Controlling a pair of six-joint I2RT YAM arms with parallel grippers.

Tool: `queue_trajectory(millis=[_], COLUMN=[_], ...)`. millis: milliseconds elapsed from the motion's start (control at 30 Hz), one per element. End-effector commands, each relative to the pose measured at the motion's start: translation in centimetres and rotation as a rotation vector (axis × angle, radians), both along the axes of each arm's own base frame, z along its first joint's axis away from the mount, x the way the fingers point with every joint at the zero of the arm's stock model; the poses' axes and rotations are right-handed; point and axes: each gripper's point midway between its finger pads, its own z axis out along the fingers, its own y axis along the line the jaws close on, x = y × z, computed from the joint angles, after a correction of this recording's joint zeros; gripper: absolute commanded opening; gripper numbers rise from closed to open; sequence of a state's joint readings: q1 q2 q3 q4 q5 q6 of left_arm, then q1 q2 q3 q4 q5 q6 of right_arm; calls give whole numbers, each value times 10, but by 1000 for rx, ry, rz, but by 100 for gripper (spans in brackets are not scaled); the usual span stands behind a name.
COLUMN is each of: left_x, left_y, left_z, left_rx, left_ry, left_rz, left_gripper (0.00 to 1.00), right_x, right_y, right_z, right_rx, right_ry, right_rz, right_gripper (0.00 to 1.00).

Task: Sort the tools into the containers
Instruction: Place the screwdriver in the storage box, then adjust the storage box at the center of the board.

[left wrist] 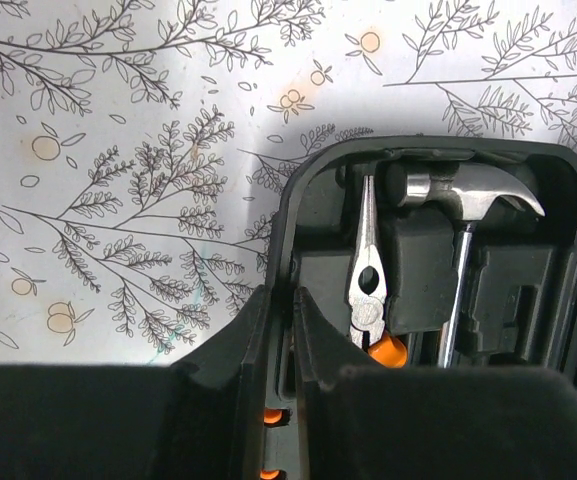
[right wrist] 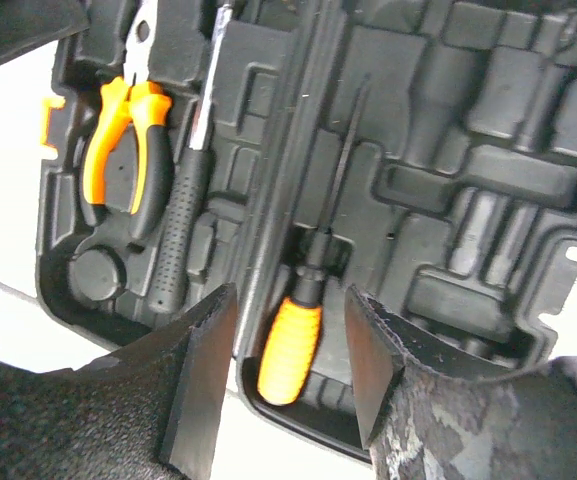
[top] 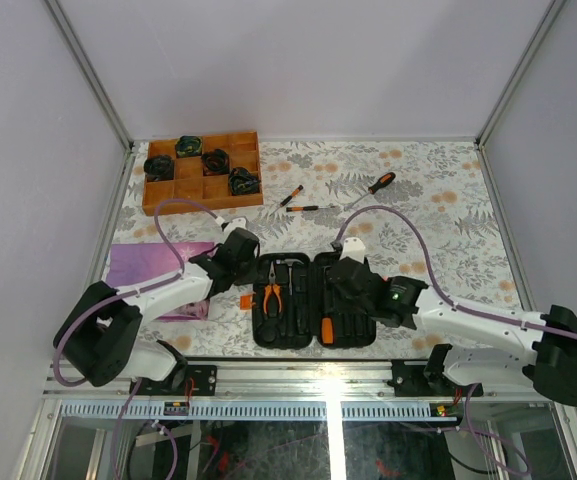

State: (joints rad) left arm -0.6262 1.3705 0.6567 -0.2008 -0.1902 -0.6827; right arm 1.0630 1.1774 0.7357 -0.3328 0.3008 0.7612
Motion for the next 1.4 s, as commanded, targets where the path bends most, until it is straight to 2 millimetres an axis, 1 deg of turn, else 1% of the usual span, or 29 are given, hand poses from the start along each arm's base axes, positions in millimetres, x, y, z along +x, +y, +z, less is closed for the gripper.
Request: queue_trajectory(millis=[0, 67, 200, 300, 433, 533, 600, 733, 833, 900, 1033, 1167, 1233, 1367], left_x=[20, 24, 32, 39, 37, 27, 15, -9, -25, -37, -55, -65, -66, -67], left_y=[1, 3, 8, 8, 3, -3, -12, -26, -37, -46, -65, -77, -79, -82], left_z=[14, 16, 24, 33, 43, 51, 56, 63, 64, 64, 62, 56, 54, 54], left_rx=[10, 18, 35, 24, 7, -19, -32, -53, -85, -102, -115, -108, -102, -101], left_ry=[-41, -48, -64, -79, -80, -78, -91, -101, -99, -95, -88, -75, -71, -71], left_rz=[-7, -9, 6, 14, -4, -19, -45, -77, -96, -113, -143, -163, -167, -178], left_gripper=[1, 4, 19, 24, 28, 29, 31, 32, 33, 33, 33, 33, 33, 33], right_x=[13, 15, 21, 25, 30, 35, 39, 43, 40, 36, 27, 16, 11, 4], right_y=[-23, -25, -28, -29, -37, -48, -63, -89, -101, -99, -86, -77, -70, -39], right_z=[3, 3, 5, 8, 4, -2, -6, -13, -22, -28, -39, -50, -52, -40], right_rx=[16, 58, 120, 121, 90, 61, 5, -66, -98, -74, -3, 15, 41, 202], right_ry=[-28, -7, 17, 9, 16, 36, 33, 34, 59, 86, 168, 244, 275, 298], right_rz=[-96, -96, -92, -83, -111, -145, -196, -269, -292, -277, -212, -167, -137, -30], right_gripper=[55, 55, 56, 57, 56, 51, 49, 49, 49, 49, 49, 47, 46, 44])
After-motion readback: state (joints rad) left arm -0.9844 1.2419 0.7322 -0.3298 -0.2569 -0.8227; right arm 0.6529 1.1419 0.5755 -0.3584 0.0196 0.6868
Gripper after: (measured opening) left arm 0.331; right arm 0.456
